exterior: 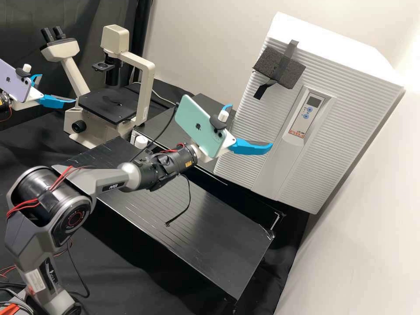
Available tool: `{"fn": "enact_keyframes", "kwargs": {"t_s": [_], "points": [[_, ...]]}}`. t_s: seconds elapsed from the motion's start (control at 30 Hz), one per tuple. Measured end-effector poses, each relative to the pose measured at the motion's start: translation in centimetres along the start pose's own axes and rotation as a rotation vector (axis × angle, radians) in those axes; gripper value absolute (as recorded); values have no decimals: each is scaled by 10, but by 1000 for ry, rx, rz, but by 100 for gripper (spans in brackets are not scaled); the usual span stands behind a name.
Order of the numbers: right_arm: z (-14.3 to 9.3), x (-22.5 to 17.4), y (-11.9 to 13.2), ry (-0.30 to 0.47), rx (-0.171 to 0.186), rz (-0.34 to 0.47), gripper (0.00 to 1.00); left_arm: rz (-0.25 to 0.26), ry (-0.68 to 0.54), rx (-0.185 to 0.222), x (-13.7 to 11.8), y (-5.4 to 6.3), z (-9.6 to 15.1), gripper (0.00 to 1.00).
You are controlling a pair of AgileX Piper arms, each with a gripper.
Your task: Open the incubator door.
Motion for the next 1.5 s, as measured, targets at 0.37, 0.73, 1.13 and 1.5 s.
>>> {"fn": "enact_keyframes", "kwargs": {"t_s": [0.37, 0.73, 1.13, 1.5], "points": [[-44, -13, -4, 62, -85, -1, 100, 0, 0, 0, 0, 0, 0, 100], [-36, -4, -10, 1, -93, 6, 100, 0, 0, 0, 0, 0, 0, 100], [-26, 9, -12, -34, -112, 18, 100, 0, 0, 0, 0, 0, 0, 100], [-18, 12, -8, -79, -92, 36, 100, 0, 0, 0, 0, 0, 0, 100]]}}
